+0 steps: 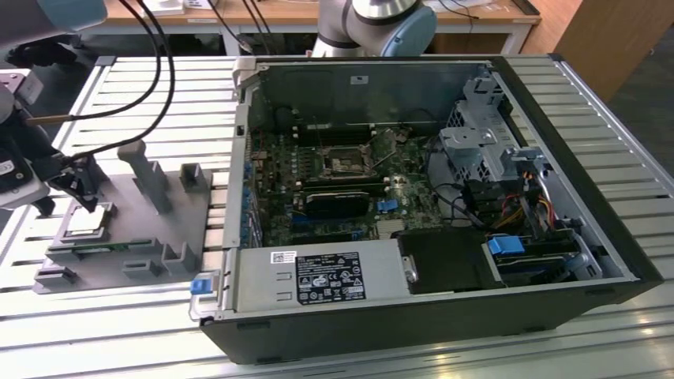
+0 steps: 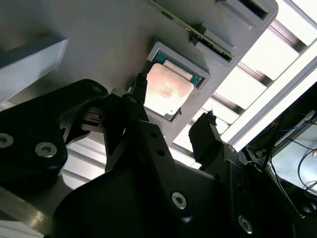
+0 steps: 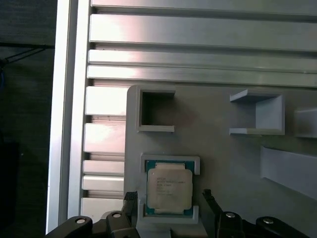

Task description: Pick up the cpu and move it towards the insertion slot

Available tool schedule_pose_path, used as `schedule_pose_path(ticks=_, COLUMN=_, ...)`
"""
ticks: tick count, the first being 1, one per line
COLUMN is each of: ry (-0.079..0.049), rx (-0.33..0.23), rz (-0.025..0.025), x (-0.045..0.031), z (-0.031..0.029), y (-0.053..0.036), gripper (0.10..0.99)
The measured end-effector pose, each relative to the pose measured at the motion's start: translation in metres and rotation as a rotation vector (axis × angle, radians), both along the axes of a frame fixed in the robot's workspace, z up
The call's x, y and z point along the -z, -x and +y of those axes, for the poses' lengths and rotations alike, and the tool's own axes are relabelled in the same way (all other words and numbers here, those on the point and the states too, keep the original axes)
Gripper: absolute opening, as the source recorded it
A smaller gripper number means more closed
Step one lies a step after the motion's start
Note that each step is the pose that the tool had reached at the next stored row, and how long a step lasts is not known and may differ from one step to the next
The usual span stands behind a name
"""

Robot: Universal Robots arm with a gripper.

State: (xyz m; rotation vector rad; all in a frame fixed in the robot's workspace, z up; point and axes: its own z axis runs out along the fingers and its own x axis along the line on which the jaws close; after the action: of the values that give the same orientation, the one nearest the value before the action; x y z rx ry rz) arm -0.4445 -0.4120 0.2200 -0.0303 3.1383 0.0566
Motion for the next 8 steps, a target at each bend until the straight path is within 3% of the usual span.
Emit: schedule_pose_path(ticks=8, ry=0.000, rx=0.000, rz=0.0000, x=0.0045, z=0.0000, y=0.0000, gripper=0.620)
